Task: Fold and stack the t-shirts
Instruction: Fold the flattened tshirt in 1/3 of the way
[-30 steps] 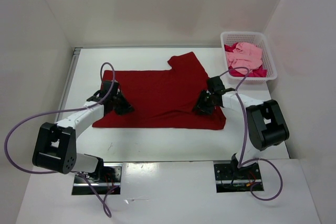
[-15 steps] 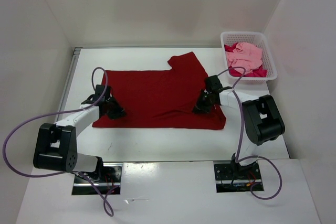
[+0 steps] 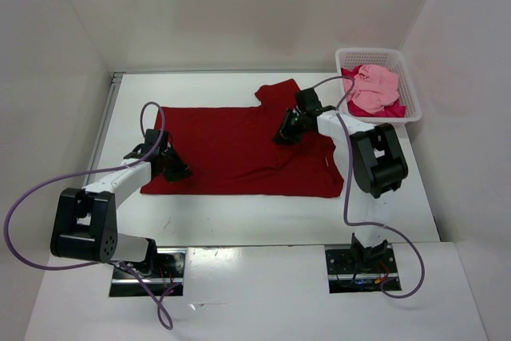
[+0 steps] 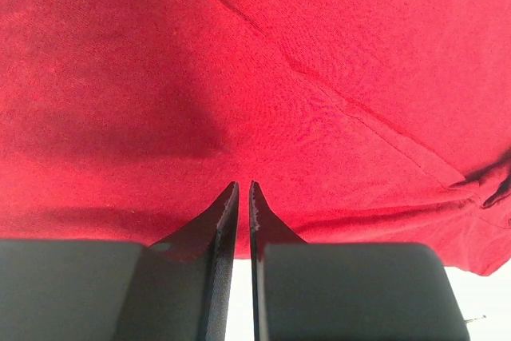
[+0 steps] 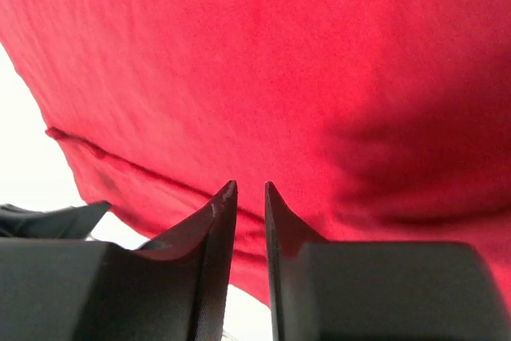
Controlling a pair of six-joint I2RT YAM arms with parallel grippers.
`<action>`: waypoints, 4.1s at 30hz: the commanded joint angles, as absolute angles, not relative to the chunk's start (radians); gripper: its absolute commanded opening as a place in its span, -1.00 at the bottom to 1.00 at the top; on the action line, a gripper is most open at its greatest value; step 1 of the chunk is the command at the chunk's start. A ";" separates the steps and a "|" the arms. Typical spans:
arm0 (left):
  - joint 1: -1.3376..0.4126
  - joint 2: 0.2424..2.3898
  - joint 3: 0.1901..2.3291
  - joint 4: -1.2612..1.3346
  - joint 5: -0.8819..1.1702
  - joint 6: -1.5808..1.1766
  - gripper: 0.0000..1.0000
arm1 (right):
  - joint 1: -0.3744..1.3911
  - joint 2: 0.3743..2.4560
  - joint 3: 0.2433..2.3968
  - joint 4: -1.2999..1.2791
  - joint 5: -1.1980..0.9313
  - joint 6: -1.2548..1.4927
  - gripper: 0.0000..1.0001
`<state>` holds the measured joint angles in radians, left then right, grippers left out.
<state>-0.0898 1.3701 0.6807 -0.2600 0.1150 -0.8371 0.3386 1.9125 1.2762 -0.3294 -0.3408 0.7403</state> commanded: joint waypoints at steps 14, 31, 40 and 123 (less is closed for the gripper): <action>-0.087 1.304 0.720 -0.265 0.095 -0.816 -0.66 | 0.435 1.750 1.289 -0.544 0.007 0.651 -0.19; -0.087 1.342 0.692 -0.224 0.115 -0.816 -0.63 | 0.563 1.881 1.396 -0.623 0.170 0.609 -0.12; -0.087 1.342 0.692 -0.224 0.115 -0.825 -0.63 | 0.572 1.921 1.405 -0.623 0.201 0.600 -0.28; 0.071 1.428 1.086 -0.235 0.163 -0.809 -0.70 | 0.434 1.482 0.995 -0.505 -0.202 0.697 -0.95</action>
